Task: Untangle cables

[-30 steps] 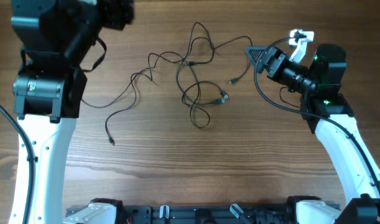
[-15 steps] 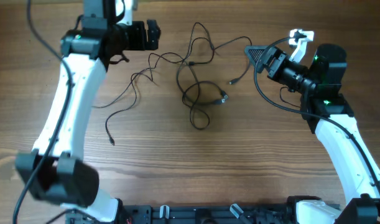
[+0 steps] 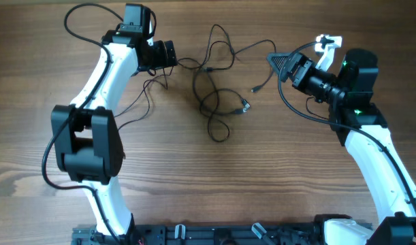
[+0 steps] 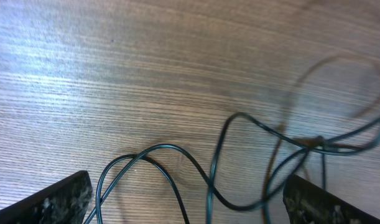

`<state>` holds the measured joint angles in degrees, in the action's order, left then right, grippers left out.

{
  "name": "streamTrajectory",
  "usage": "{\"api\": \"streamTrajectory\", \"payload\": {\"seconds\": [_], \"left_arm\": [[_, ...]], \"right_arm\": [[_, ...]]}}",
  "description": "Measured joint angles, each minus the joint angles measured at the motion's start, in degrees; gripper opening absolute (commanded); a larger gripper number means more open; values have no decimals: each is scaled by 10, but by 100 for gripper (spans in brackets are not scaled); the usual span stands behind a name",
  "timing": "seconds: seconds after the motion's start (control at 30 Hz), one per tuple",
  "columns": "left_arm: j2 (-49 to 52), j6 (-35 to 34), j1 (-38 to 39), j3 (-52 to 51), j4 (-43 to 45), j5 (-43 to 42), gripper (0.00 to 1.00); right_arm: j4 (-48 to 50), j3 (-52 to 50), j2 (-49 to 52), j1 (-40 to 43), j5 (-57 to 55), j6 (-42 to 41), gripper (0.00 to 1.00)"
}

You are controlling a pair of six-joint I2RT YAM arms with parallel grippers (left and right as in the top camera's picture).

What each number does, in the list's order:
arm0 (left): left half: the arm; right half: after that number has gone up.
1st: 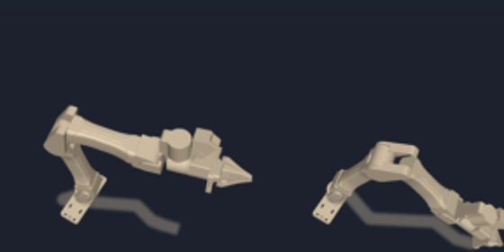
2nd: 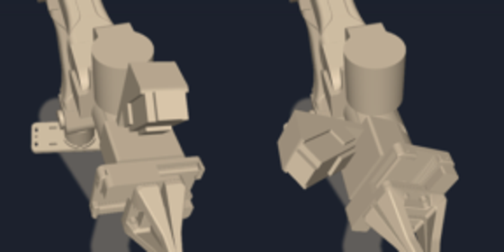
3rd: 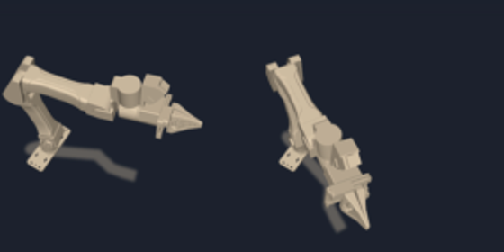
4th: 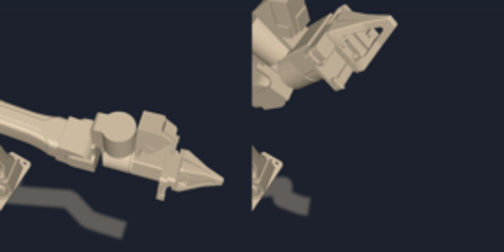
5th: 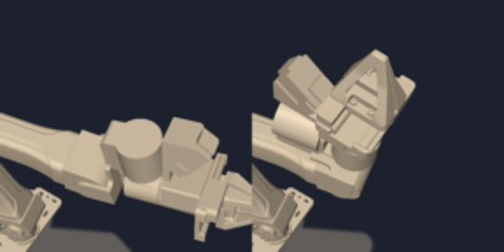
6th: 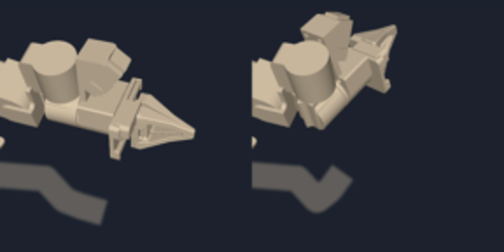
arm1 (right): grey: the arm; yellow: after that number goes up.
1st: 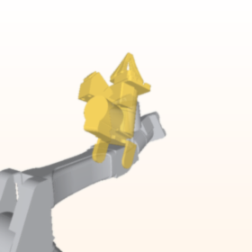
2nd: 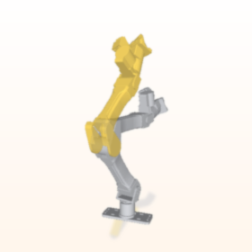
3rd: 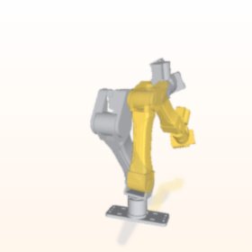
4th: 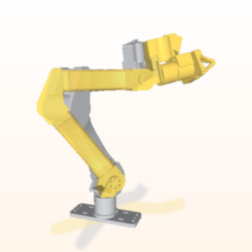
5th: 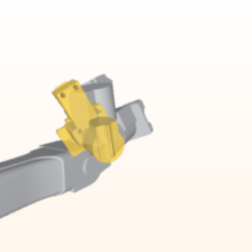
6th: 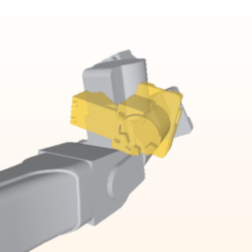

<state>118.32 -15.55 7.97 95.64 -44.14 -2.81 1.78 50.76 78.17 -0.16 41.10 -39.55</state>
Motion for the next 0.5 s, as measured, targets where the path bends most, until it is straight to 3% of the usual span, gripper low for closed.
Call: {"api": "streamTrajectory", "payload": {"seconds": [0.07, 0.23, 0.33, 0.43, 0.5], "left_arm": [[12, -5, 0, 0, 0, 0, 98], [30, -13, 0, 0, 0, 0, 75], [30, -14, 0, 0, 0, 0, 49], [30, -15, 1, -4, 4, 0, 40], [30, -15, 3, -6, 4, 0, 41]], "right_arm": [[-1, 0, 0, 0, 0, 0, 100], [-1, 0, 0, 0, 0, 0, 100], [-1, 0, 0, 0, 0, 0, 100], [-2, 0, 0, 0, 0, 0, 100], [-5, 0, 0, 0, 0, 0, 100]]}}
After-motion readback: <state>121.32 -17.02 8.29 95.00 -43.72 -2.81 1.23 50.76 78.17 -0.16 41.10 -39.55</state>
